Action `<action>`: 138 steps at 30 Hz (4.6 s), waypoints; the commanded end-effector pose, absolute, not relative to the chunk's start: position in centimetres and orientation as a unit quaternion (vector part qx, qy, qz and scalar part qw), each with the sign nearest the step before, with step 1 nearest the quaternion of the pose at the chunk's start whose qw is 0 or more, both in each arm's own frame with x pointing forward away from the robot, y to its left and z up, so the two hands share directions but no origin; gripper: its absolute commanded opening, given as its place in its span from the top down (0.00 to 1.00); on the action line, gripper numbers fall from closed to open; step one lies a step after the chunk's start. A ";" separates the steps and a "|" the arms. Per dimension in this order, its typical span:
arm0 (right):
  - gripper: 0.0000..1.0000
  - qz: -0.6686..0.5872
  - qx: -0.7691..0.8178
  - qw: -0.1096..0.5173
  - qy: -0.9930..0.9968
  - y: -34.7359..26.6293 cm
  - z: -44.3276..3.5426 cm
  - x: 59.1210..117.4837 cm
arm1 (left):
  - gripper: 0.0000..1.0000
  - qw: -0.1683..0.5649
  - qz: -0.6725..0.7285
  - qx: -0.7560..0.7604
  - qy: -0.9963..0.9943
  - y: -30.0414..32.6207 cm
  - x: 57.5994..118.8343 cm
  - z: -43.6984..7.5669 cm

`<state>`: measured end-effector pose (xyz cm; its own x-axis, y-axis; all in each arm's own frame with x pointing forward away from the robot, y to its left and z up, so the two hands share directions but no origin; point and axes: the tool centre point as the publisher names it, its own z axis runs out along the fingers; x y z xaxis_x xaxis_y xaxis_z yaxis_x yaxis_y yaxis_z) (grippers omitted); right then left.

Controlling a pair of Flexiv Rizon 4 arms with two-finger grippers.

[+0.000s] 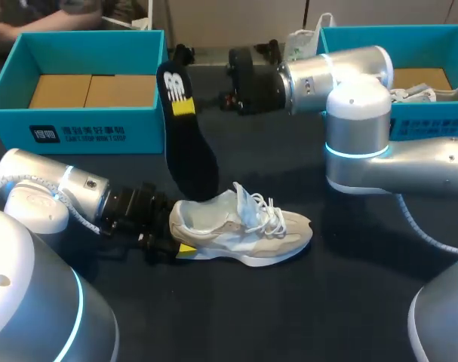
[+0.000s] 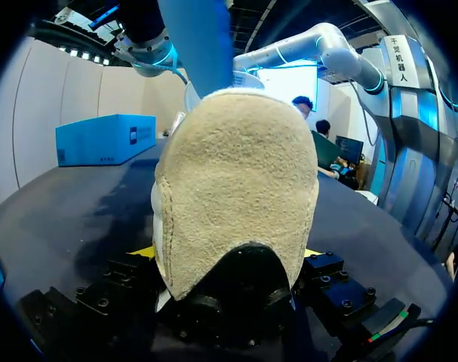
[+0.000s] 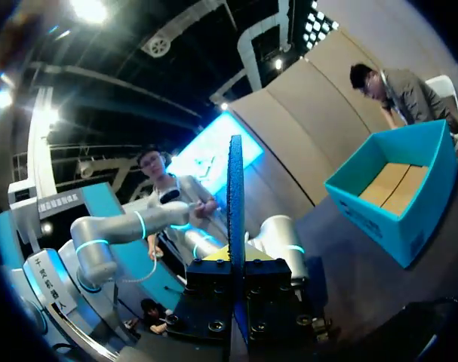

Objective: Take the shoe out of the shoebox, open the shoe tongue, remove and reinsert the insole, then place the shoe into the shoebox

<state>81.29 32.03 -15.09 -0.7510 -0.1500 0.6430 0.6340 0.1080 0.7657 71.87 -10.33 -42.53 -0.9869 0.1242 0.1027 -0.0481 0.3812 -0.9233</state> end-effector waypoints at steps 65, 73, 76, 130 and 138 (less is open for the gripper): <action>1.00 -0.637 -0.297 0.285 -0.652 19.5 -3.0 78.6 | 1.00 0.078 0.555 -0.024 -0.828 -10.3 71.9 -42.7; 1.00 -0.641 -0.313 0.280 -0.643 18.8 -0.8 75.4 | 1.00 0.078 0.555 -0.024 -0.828 -10.3 71.9 -42.7; 1.00 -0.630 -0.317 0.273 -0.654 18.7 0.0 74.3 | 1.00 0.078 0.555 -0.024 -0.828 -10.3 71.9 -42.7; 1.00 -0.626 -0.383 0.295 -0.612 17.1 -2.4 65.8 | 1.00 0.078 0.555 -0.024 -0.828 -10.3 71.9 -42.7; 1.00 -0.626 -0.383 0.295 -0.612 17.1 -2.4 65.8 | 1.00 0.078 0.555 -0.024 -0.828 -10.3 71.9 -42.7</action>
<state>65.86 16.93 -2.40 -0.5342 0.0944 0.8401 0.8373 -0.0780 0.5412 71.88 -10.32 -42.56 -0.9870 0.1240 0.1027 -0.0482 0.3814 -0.9232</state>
